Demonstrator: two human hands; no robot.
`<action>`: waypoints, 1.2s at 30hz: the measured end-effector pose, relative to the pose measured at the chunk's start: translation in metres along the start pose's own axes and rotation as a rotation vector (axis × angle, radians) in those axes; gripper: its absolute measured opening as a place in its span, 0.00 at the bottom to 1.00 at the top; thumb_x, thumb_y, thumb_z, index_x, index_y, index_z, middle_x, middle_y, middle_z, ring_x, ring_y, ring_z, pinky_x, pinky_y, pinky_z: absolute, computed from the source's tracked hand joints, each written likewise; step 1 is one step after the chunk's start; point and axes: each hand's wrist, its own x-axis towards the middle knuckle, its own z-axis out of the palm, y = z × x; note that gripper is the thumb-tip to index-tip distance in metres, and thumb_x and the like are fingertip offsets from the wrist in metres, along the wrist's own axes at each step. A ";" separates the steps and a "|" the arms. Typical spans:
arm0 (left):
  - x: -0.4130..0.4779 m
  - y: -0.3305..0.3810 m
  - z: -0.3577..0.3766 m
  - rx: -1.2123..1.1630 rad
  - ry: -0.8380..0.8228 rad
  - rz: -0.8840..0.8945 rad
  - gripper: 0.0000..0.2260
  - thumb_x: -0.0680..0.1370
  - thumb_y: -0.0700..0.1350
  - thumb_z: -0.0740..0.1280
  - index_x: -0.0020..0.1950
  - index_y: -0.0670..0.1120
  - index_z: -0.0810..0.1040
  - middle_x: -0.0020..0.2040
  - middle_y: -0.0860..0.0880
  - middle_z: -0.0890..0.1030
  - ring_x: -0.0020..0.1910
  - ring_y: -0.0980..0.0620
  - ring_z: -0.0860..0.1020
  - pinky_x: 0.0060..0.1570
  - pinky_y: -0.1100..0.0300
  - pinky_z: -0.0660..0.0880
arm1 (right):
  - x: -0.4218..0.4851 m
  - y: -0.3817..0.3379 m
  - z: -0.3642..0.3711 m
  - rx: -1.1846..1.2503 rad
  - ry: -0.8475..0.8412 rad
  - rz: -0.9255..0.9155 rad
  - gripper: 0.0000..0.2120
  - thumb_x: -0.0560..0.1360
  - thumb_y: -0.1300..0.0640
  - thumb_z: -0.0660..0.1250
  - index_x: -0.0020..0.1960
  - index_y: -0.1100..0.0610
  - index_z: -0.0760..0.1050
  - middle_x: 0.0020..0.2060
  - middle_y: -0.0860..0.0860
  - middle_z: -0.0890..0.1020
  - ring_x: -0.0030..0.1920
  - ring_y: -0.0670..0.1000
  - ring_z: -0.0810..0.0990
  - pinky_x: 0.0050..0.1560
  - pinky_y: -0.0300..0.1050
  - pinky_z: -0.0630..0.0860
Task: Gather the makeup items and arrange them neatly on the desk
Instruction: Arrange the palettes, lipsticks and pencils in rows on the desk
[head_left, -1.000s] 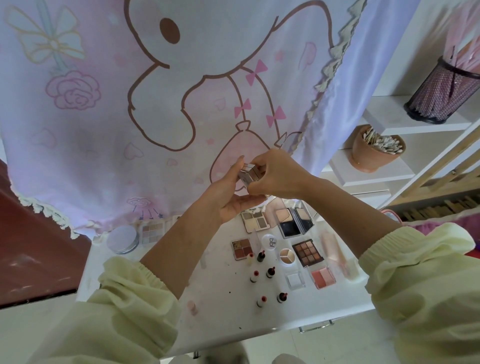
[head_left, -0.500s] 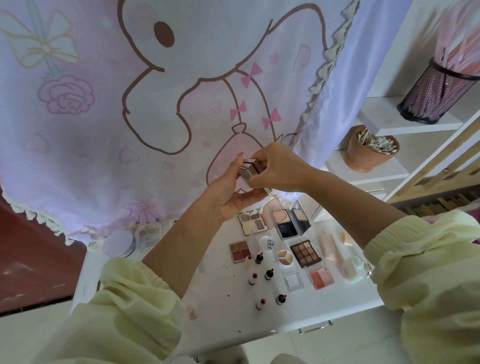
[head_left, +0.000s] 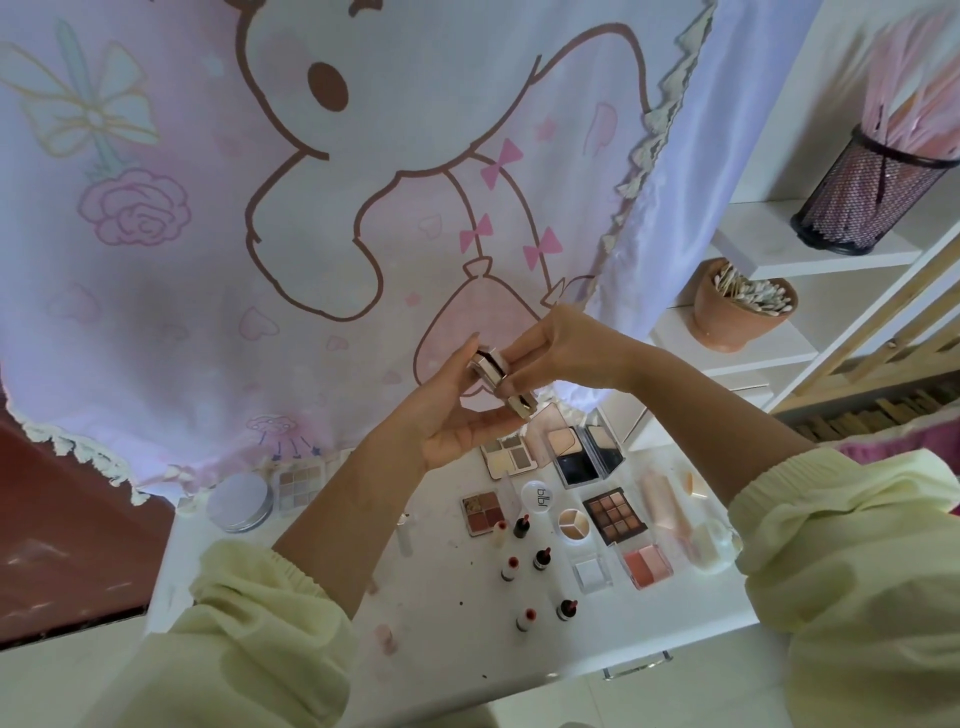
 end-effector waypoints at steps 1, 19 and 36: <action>-0.001 -0.001 -0.002 0.006 -0.006 0.002 0.25 0.76 0.58 0.67 0.67 0.44 0.74 0.61 0.37 0.77 0.51 0.37 0.82 0.42 0.49 0.82 | 0.000 0.001 0.000 0.011 -0.006 0.006 0.12 0.67 0.59 0.77 0.51 0.57 0.85 0.44 0.57 0.86 0.49 0.60 0.83 0.60 0.58 0.77; 0.008 -0.010 -0.030 -0.153 -0.199 -0.286 0.23 0.78 0.58 0.59 0.58 0.38 0.75 0.41 0.38 0.79 0.31 0.47 0.80 0.27 0.60 0.80 | 0.012 0.009 0.012 0.028 0.193 0.101 0.23 0.74 0.59 0.72 0.23 0.62 0.69 0.18 0.48 0.64 0.21 0.47 0.69 0.37 0.48 0.82; 0.018 0.005 -0.057 -0.073 0.133 -0.117 0.24 0.81 0.58 0.56 0.63 0.38 0.74 0.55 0.34 0.80 0.47 0.37 0.81 0.41 0.48 0.82 | 0.029 0.032 0.019 0.099 0.346 0.164 0.25 0.75 0.61 0.67 0.25 0.56 0.58 0.23 0.51 0.55 0.22 0.50 0.58 0.39 0.55 0.83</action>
